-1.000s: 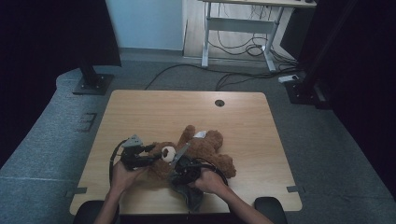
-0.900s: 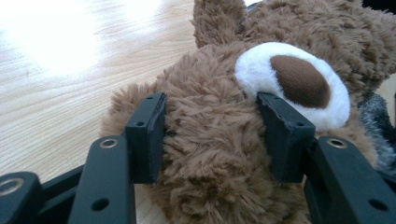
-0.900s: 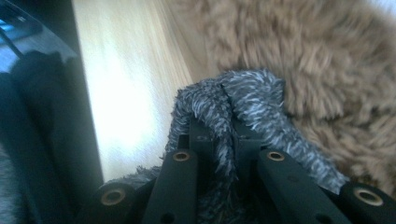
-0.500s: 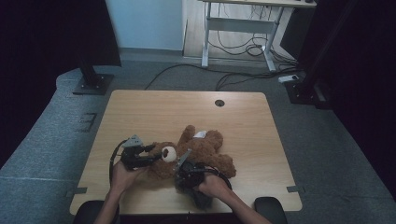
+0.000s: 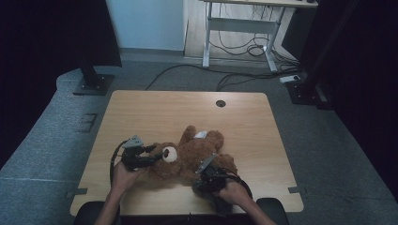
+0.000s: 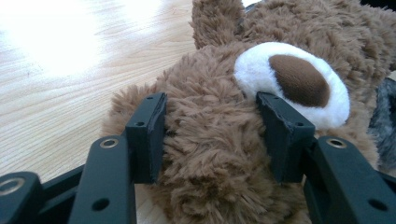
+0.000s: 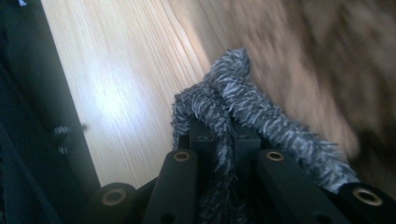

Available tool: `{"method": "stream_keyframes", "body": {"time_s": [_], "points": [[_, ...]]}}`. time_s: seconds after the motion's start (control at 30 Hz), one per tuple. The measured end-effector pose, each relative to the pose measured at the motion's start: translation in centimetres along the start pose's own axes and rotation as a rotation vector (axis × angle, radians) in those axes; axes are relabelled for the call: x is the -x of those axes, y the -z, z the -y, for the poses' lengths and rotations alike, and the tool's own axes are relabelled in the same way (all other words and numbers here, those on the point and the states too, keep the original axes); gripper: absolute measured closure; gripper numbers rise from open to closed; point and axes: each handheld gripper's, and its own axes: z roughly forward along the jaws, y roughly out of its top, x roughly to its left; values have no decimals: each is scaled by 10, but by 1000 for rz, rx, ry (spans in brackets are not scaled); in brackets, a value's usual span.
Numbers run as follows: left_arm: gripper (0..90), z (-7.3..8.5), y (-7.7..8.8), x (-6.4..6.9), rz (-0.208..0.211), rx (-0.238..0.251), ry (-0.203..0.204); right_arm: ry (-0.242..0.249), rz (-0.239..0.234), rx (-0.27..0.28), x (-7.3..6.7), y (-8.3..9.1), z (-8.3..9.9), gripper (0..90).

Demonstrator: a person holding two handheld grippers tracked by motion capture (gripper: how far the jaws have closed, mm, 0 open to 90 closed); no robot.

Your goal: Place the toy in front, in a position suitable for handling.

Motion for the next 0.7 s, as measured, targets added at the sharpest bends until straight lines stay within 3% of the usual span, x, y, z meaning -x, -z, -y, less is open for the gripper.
{"method": "stream_keyframes", "body": {"time_s": [0.23, 0.37, 0.57, 0.7], "points": [[445, 0, 0, 0, -1, 2, 2, -56, 60, 10, 9, 23, 30, 820], [445, 0, 0, 0, 1, 4, 5, -90, 43, 76, 11, 44, 37, 820], [446, 0, 0, 0, 2, 4, 2, -82, 45, 179, 14, 76, 23, 819], [448, 0, 0, 0, 6, 4, 1, -60, 67, 208, 15, 87, 8, 820]]}}
